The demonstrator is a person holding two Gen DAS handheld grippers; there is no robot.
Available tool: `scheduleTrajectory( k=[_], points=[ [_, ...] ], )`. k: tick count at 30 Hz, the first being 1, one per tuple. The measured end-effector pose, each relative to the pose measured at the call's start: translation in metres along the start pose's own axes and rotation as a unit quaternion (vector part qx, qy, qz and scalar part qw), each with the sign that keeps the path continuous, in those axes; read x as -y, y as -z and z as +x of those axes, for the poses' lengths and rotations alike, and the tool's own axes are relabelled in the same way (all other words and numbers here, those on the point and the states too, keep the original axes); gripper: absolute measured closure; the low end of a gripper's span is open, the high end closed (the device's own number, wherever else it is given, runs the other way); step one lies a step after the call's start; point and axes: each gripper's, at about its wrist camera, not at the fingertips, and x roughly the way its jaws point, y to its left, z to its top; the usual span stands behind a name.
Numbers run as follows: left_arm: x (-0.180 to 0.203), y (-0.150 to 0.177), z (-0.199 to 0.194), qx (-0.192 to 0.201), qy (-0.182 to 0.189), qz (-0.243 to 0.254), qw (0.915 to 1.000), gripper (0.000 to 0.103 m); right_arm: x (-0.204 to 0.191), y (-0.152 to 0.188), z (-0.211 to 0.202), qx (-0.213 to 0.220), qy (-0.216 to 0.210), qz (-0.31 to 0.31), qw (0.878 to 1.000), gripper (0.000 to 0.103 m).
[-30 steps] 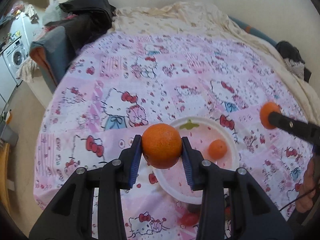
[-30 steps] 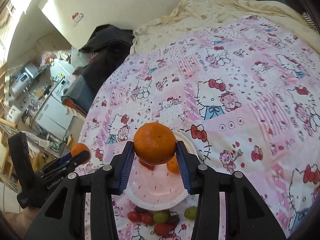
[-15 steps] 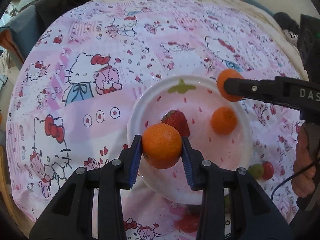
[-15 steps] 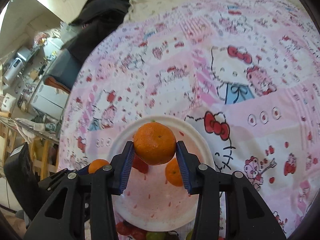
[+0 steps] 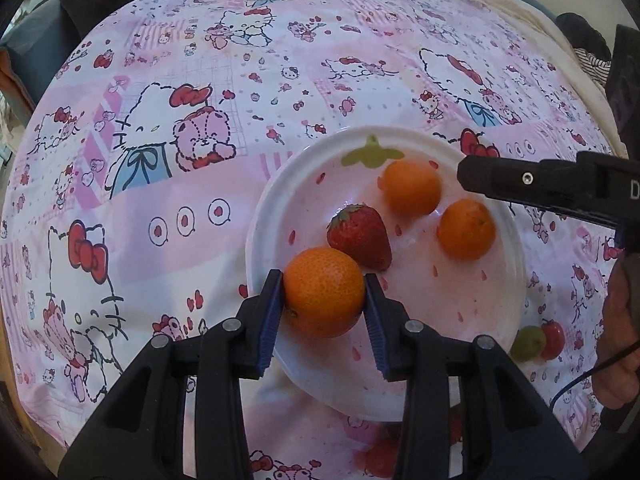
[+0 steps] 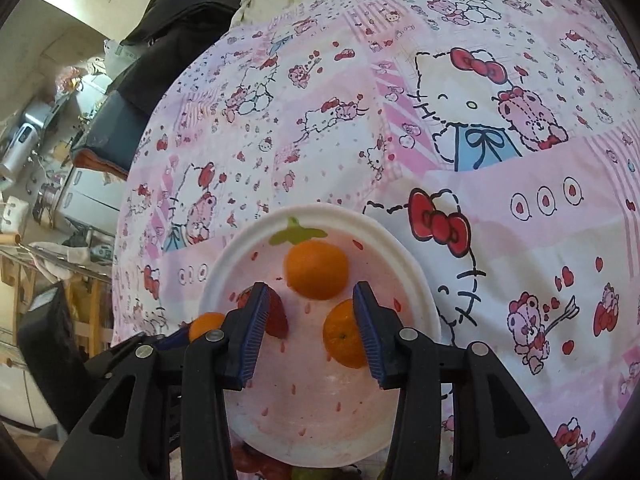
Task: Organize fruits
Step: 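Lower both tangerines onto the white plate and open both tools, then withdraw both tools from the plate toward the remaining fruits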
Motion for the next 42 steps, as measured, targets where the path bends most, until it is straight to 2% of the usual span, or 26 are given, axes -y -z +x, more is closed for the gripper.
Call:
scheduleTrajectory(
  k=[1,3,5,6,8,10,11,21,27,31,38,42],
  points=[
    [0.0,0.0,0.0,-0.001,0.001,0.0,1.0,0.068,0.001,0.0,0.0,-0.002,-0.001,0.002,1.0,0.056],
    [0.001,0.0,0.0,-0.007,0.007,-0.002,1.0,0.067,0.003,-0.001,0.001,-0.005,-0.007,0.009,1.0,0.049],
    [0.0,0.0,0.001,-0.018,0.014,-0.007,0.9997,0.065,0.004,-0.002,-0.001,-0.002,-0.017,0.016,1.0,0.033],
    [-0.001,0.0,0.001,-0.02,0.015,-0.01,0.9996,0.062,0.003,-0.003,-0.004,0.004,-0.018,0.017,1.0,0.03],
    [-0.002,-0.001,-0.008,-0.001,0.017,-0.016,0.9997,0.041,0.002,-0.005,-0.012,0.016,-0.02,0.018,0.999,0.027],
    [-0.002,-0.003,-0.019,0.024,0.012,-0.016,0.9995,0.032,0.001,-0.007,-0.019,0.025,-0.023,0.018,0.999,0.027],
    [-0.001,-0.004,-0.022,0.029,0.01,-0.014,0.9994,0.031,0.0,-0.008,-0.021,0.028,-0.023,0.016,0.999,0.027],
    [0.004,-0.006,-0.043,0.057,0.002,-0.009,0.9983,0.031,-0.02,0.004,-0.072,0.086,-0.021,-0.004,0.996,0.027],
    [0.011,0.0,-0.063,0.086,-0.031,0.005,0.9958,0.031,-0.025,0.019,-0.094,0.096,-0.015,-0.012,0.995,0.027],
    [0.008,0.007,-0.084,0.116,-0.035,-0.006,0.9926,0.031,-0.018,0.038,-0.111,0.104,0.003,-0.008,0.994,0.027],
    [-0.001,0.019,-0.115,0.142,-0.053,-0.032,0.9879,0.031,-0.013,0.065,-0.135,0.114,0.017,-0.001,0.993,0.027],
    [-0.006,0.029,-0.128,0.15,-0.05,-0.047,0.9863,0.031,-0.01,0.081,-0.144,0.117,0.026,0.003,0.993,0.027]
  ],
)
